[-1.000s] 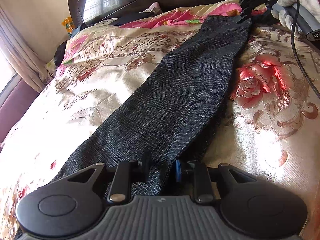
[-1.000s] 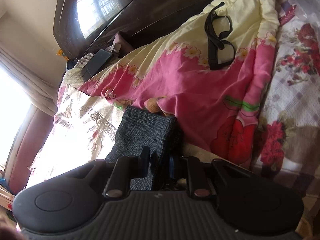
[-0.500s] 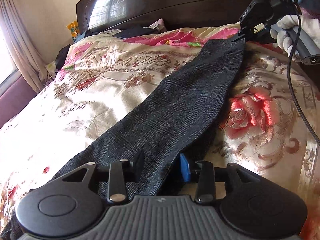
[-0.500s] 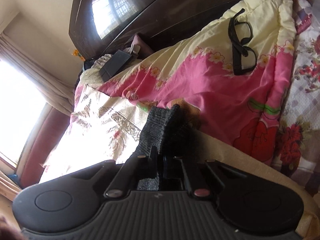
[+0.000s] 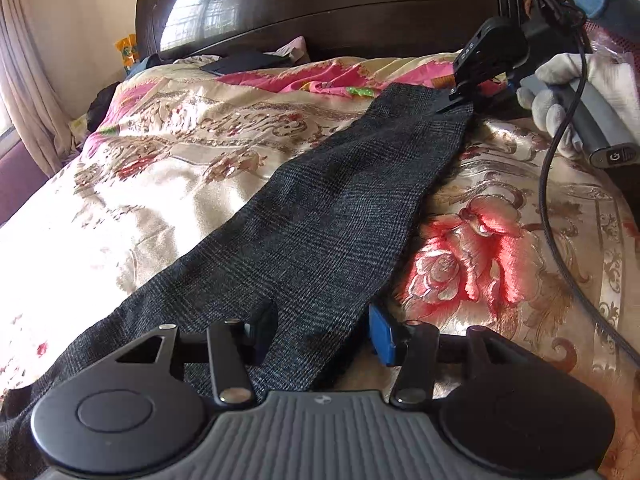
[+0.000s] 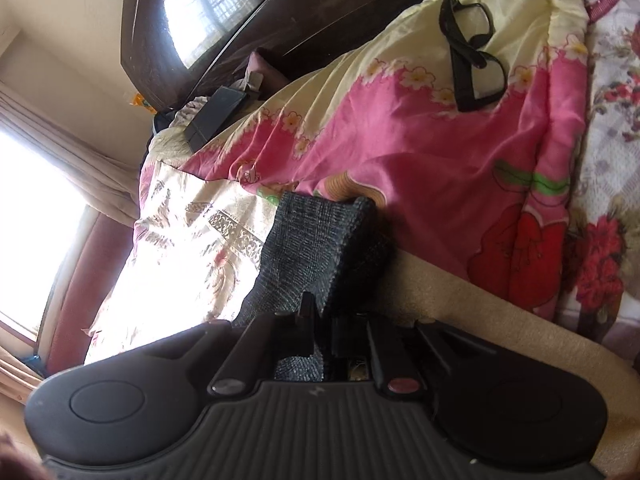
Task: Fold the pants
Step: 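Lift the cuffs with the right tool and fold them toward the left tool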
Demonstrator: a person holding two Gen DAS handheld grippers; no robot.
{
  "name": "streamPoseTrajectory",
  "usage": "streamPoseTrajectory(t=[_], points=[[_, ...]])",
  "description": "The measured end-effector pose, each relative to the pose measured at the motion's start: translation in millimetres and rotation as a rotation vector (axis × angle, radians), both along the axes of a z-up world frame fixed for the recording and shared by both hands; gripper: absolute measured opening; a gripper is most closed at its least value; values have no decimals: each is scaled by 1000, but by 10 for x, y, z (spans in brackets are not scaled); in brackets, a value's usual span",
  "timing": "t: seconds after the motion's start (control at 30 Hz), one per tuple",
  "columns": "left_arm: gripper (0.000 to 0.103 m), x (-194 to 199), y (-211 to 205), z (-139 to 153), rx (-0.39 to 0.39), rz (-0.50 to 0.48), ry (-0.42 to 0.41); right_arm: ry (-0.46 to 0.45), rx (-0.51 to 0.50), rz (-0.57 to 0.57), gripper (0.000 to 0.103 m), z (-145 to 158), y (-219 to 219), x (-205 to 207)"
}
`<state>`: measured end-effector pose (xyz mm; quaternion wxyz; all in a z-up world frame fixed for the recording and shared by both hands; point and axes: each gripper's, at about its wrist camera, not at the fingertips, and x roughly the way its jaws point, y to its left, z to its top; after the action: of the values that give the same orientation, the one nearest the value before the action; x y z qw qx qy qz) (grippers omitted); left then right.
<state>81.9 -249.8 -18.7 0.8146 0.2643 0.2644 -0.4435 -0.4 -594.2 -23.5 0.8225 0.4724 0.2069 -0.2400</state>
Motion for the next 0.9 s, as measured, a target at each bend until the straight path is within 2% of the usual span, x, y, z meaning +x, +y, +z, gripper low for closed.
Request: streamPoseTrajectory(t=[0.1, 0.27, 0.33, 0.5, 0.63, 0.77, 0.9], points=[[63, -24, -103, -98, 35, 6, 5, 9, -9, 1, 8, 17, -4, 30], [63, 65, -55, -93, -2, 54, 88, -56, -11, 10, 7, 222, 78, -16], [63, 74, -47, -102, -9, 55, 91, -88, -42, 49, 7, 402, 206, 41], [63, 88, 5, -85, -39, 69, 113, -159, -132, 194, 7, 901, 669, 352], [63, 122, 168, -11, -89, 105, 137, -179, -182, 327, 7, 1164, 1153, 663], [63, 212, 478, 98, -160, 177, 145, -192, -183, 480, 7, 1259, 1746, 989], [63, 327, 799, 95, -186, 251, 145, -169, -166, 613, 7, 1233, 2351, 1293]])
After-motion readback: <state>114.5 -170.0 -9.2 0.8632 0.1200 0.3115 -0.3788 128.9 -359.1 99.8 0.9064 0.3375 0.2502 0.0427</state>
